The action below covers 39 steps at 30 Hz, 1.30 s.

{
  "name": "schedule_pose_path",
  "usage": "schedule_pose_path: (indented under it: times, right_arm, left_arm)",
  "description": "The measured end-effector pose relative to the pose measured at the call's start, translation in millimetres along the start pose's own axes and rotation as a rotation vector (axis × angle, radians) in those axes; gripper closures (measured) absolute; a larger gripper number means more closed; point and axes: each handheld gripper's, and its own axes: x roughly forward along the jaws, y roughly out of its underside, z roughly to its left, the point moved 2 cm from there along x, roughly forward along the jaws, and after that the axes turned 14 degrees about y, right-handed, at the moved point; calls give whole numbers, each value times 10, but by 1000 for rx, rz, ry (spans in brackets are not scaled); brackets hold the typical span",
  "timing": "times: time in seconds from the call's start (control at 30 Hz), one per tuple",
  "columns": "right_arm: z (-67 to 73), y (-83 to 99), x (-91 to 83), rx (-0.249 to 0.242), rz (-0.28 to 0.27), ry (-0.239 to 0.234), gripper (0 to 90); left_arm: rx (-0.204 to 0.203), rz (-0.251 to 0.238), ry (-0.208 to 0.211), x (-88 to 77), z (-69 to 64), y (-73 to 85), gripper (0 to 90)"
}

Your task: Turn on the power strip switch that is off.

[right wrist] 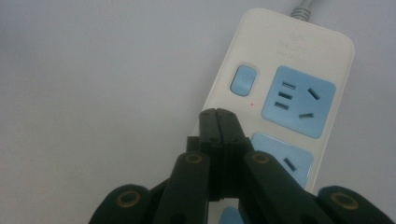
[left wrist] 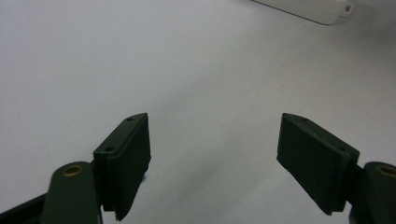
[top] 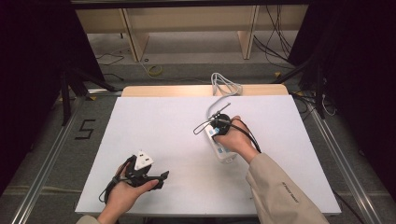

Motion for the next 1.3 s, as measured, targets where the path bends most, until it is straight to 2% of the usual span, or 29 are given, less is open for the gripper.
schedule_pose_path:
  times: [0.2, 0.3, 0.37, 0.53, 0.7, 0.8, 1.2, 1.3]
  right_arm:
    - [11, -20, 0, -5, 16, 10, 900]
    - [21, -29, -5, -2, 38, -4, 900]
    - [23, -35, -6, -11, 43, -1, 900]
    - [-5, -29, 0, 7, 43, -25, 900]
    - [3, -34, 0, 4, 44, -16, 900]
    - [-8, -36, 0, 3, 36, 8, 900]
    - [0, -45, 0, 2, 44, 15, 900]
    - [15, -56, -1, -4, 53, 31, 900]
  left_arm:
    - [0, 0, 0, 0, -1, 0, 253]
    - [0, -1, 0, 1, -2, 0, 253]
    - [-1, -2, 0, 1, -3, -1, 253]
    - [0, -2, -1, -1, -1, 0, 253]
    - [0, -3, 0, -1, -3, -1, 253]
    - [-1, -2, 0, -1, -1, -1, 253]
    - [-1, -2, 0, -1, -2, -2, 253]
    - [0, -2, 0, 1, -3, -1, 253]
